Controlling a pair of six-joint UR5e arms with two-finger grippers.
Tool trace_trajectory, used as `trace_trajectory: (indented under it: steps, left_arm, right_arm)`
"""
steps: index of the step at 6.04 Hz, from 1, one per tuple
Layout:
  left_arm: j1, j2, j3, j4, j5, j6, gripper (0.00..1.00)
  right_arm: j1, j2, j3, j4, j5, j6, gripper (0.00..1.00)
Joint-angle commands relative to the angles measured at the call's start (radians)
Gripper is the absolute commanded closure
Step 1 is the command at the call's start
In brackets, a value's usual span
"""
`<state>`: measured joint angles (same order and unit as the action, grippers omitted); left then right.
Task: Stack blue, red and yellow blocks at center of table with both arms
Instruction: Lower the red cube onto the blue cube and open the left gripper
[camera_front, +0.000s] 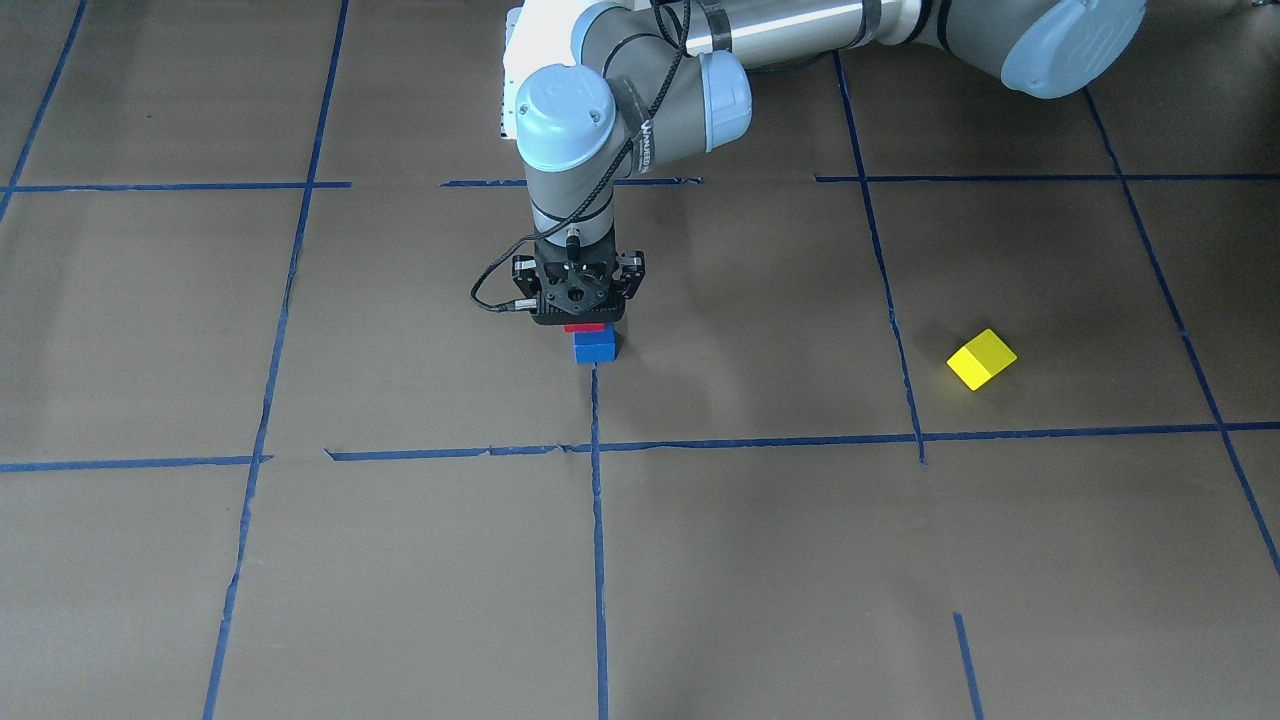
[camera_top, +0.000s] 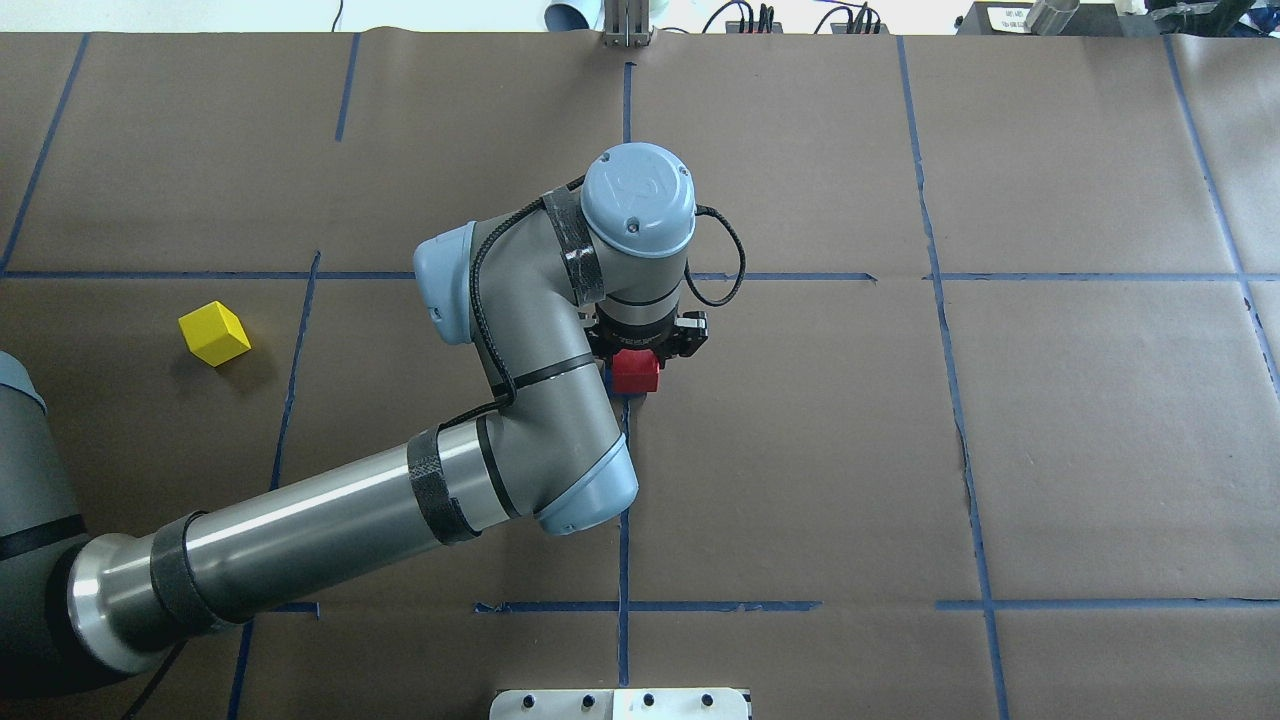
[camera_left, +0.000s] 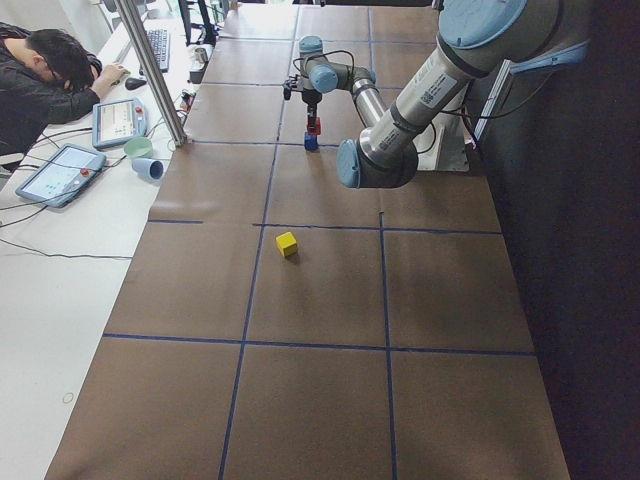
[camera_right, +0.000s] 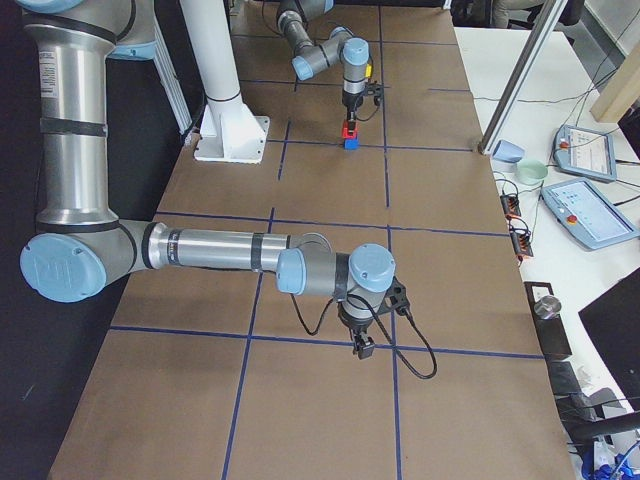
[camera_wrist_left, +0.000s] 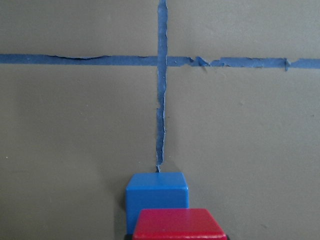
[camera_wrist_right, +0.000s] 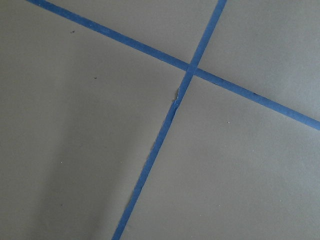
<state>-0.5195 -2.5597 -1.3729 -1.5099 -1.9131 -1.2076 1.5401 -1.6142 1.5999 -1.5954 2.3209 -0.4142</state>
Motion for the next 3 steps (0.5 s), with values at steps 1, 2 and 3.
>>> trace_trajectory:
  steps: [1, 2, 3]
  left_arm:
    - [0.001, 0.006, 0.001, -0.003, 0.000, 0.000, 0.95]
    - [-0.004, 0.009, 0.003, -0.057, 0.000, -0.001, 0.95]
    - [-0.004, 0.018, 0.006, -0.064, 0.000, -0.004, 0.94]
  right_arm:
    - [0.000, 0.000, 0.000, 0.000, 0.000, 0.000, 0.00]
    - [0.000, 0.000, 0.000, 0.000, 0.000, 0.000, 0.00]
    - [0.000, 0.002, 0.000, 0.000, 0.000, -0.001, 0.00]
